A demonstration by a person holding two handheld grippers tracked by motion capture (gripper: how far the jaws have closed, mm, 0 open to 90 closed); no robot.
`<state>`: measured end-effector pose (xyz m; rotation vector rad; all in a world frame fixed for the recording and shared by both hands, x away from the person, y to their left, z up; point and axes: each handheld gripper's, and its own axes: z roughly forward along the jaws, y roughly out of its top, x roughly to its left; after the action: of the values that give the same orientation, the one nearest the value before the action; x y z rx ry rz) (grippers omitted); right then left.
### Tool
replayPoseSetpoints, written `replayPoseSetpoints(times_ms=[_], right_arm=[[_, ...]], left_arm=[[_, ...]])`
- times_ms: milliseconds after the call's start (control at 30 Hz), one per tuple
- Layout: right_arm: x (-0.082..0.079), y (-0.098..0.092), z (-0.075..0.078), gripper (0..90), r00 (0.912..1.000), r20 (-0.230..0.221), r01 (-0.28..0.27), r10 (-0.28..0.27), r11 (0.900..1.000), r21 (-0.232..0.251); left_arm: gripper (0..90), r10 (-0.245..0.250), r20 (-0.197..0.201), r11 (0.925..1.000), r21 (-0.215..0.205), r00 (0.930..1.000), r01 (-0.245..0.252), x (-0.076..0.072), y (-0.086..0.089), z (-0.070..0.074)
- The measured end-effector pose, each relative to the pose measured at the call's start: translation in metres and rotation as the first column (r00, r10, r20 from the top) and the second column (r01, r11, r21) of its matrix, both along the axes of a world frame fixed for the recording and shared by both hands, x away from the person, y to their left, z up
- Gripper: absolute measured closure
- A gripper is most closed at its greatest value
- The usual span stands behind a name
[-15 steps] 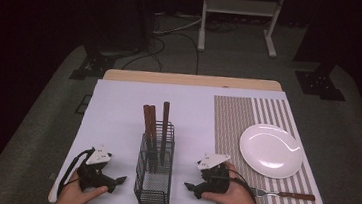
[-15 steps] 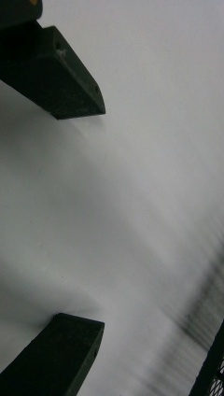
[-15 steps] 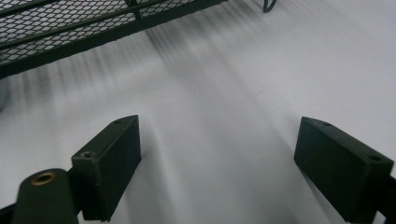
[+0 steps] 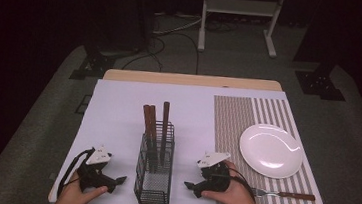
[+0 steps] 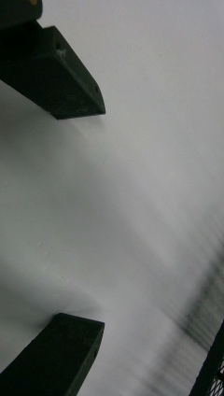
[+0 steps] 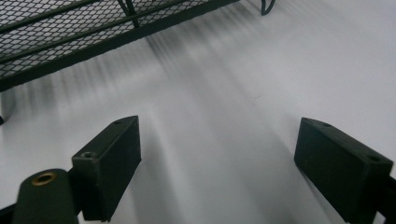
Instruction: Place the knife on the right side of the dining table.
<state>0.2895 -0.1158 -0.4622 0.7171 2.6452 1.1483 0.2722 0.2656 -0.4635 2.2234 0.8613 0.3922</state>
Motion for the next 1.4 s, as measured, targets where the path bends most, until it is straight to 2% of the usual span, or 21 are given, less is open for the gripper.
replayPoseSetpoints(times_ms=[667,1000,1133,1400], right_arm=[[0.007,0.001,0.02,13.4,0.9999,0.009,0.007,-0.007,1.0,0.03],[0.013,-0.004,0.034,13.4,0.9994,0.024,0.022,-0.023,0.998,0.062],[0.016,-0.007,0.042,13.4,0.999,0.029,0.032,-0.035,0.995,0.092],[0.019,-0.007,0.053,13.4,0.9981,0.047,0.035,-0.041,0.993,0.11]], left_arm=[[0.0,0.002,-0.002,1.0,-0.002,1.0,-0.002,0.0,0.0,0.0],[0.0,0.002,-0.002,1.0,-0.002,1.0,-0.002,0.0,0.0,0.0],[0.0,0.002,-0.002,1.0,-0.002,1.0,-0.002,0.0,0.0,0.0],[0.0,0.002,-0.002,1.0,-0.002,1.0,-0.002,0.0,0.0,0.0]])
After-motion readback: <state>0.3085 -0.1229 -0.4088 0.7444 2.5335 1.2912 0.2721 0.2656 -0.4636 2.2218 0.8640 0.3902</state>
